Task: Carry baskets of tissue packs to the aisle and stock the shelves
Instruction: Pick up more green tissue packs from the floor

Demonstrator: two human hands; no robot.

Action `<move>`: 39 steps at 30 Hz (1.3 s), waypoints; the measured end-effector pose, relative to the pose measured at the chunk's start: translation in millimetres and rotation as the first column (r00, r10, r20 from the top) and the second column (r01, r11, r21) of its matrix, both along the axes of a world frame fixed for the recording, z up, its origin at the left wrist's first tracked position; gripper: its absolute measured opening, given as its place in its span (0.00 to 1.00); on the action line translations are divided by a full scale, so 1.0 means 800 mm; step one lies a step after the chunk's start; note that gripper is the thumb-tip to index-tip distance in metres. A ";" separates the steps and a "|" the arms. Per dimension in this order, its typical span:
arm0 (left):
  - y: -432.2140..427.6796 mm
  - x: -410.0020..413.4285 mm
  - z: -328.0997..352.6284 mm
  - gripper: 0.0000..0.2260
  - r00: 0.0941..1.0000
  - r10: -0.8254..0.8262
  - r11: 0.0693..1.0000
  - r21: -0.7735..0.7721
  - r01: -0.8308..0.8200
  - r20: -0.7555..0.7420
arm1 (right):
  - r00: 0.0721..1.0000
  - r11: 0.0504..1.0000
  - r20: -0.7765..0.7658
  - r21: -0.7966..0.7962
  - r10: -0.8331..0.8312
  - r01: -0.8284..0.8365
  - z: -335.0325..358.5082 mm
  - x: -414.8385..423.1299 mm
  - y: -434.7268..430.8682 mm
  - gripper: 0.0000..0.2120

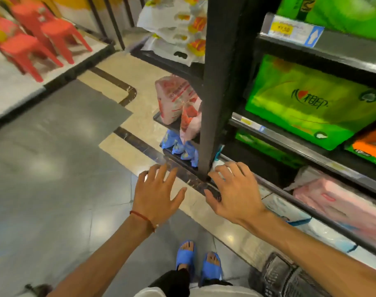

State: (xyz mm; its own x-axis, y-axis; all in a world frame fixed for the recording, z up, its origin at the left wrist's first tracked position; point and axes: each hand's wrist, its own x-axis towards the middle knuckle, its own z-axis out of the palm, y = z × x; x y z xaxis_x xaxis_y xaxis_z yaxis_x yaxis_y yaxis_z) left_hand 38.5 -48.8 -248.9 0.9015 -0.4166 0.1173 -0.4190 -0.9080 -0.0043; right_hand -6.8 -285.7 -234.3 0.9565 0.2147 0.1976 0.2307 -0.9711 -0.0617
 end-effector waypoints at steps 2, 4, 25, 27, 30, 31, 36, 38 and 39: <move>0.036 -0.020 -0.001 0.26 0.997 0.073 0.997 -0.013 -0.073 0.012 | 0.995 0.995 0.006 0.005 0.102 -0.102 -0.010 0.013 0.027 0.22; 0.072 -0.035 0.000 0.25 0.989 0.146 0.989 -0.038 -0.144 0.031 | 0.985 0.985 -0.011 -0.016 0.170 -0.170 -0.018 0.026 0.061 0.22; 0.555 0.105 -0.017 0.29 0.776 0.622 0.782 0.050 -0.621 -0.103 | 0.856 0.856 -0.014 0.034 0.517 -0.516 -0.039 0.298 0.575 0.24; 0.597 0.128 -0.020 0.28 0.752 0.650 0.759 0.042 -0.650 -0.109 | 0.843 0.844 -0.028 0.045 0.536 -0.535 -0.041 0.327 0.622 0.25; 0.661 0.170 -0.027 0.28 0.719 0.681 0.729 0.027 -0.684 -0.137 | 0.818 0.819 -0.033 0.050 0.574 -0.572 -0.045 0.378 0.695 0.25; 0.683 0.186 -0.030 0.28 0.707 0.692 0.717 0.023 -0.697 -0.144 | 0.809 0.809 -0.032 0.047 0.587 -0.586 -0.049 0.399 0.721 0.25; 0.806 0.279 -0.038 0.28 0.640 0.754 0.649 0.018 -0.761 -0.144 | 0.732 0.730 0.027 0.058 0.681 -0.681 -0.074 0.518 0.860 0.23; 0.855 0.320 -0.037 0.29 0.604 0.785 0.613 0.035 -0.789 -0.138 | 0.697 0.695 0.031 0.064 0.716 -0.716 -0.076 0.570 0.917 0.23; 0.879 0.341 -0.034 0.29 0.588 0.795 0.598 0.034 -0.800 -0.146 | 0.683 0.680 0.024 0.071 0.730 -0.730 -0.074 0.596 0.946 0.24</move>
State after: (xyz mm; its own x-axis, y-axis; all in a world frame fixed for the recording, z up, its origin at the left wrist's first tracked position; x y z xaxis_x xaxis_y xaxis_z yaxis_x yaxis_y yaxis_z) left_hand 311.3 654.1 -275.8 0.8773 0.4790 -0.0299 0.4798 -0.8770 0.0266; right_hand 469.8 470.7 -293.2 0.5035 0.8313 0.2356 0.8640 -0.4878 -0.1249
